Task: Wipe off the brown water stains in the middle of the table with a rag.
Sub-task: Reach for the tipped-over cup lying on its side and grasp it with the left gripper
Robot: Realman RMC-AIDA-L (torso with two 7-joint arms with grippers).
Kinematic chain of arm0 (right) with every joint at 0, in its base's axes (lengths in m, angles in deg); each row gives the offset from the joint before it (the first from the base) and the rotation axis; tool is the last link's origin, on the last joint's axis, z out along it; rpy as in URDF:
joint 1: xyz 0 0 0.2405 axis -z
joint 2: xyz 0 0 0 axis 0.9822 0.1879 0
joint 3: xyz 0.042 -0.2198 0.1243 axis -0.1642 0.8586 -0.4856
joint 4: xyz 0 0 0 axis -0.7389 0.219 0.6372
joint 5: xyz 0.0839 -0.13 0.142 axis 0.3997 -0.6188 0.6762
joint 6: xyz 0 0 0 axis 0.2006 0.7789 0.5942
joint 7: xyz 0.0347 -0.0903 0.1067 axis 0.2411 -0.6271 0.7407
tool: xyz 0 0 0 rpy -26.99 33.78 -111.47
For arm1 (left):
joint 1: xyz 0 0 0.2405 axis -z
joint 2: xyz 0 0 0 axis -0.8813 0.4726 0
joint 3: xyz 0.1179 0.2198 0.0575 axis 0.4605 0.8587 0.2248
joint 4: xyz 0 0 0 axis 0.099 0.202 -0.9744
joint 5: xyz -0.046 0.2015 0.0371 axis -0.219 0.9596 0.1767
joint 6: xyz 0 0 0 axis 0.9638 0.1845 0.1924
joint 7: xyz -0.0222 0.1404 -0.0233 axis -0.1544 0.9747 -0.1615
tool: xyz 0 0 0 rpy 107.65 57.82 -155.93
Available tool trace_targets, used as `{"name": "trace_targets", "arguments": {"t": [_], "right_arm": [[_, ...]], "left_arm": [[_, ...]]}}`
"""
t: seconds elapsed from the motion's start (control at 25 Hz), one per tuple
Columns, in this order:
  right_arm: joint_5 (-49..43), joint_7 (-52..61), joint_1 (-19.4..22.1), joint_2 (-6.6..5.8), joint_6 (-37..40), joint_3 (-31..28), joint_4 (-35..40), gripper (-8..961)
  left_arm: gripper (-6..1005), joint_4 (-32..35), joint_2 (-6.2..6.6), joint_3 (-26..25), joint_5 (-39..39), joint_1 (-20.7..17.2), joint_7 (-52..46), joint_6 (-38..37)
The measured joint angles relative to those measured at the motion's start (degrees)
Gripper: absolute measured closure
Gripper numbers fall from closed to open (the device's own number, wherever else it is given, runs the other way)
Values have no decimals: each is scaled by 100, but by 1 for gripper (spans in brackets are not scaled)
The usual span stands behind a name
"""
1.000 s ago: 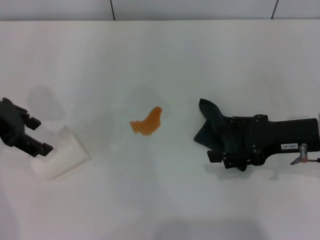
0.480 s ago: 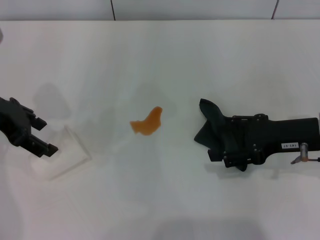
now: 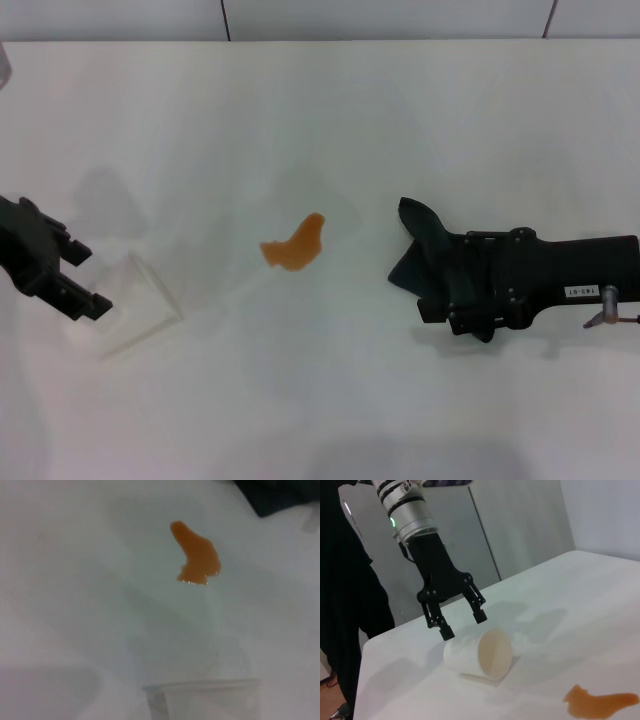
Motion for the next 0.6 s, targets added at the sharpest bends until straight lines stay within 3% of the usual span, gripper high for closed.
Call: {"name": "trace_targets", "arguments": {"t": [0.6], "right_arm": [[5, 0, 4, 0, 0, 30, -12, 97]], "left_arm": [[178, -26, -105, 123, 234, 59, -18, 21]]}}
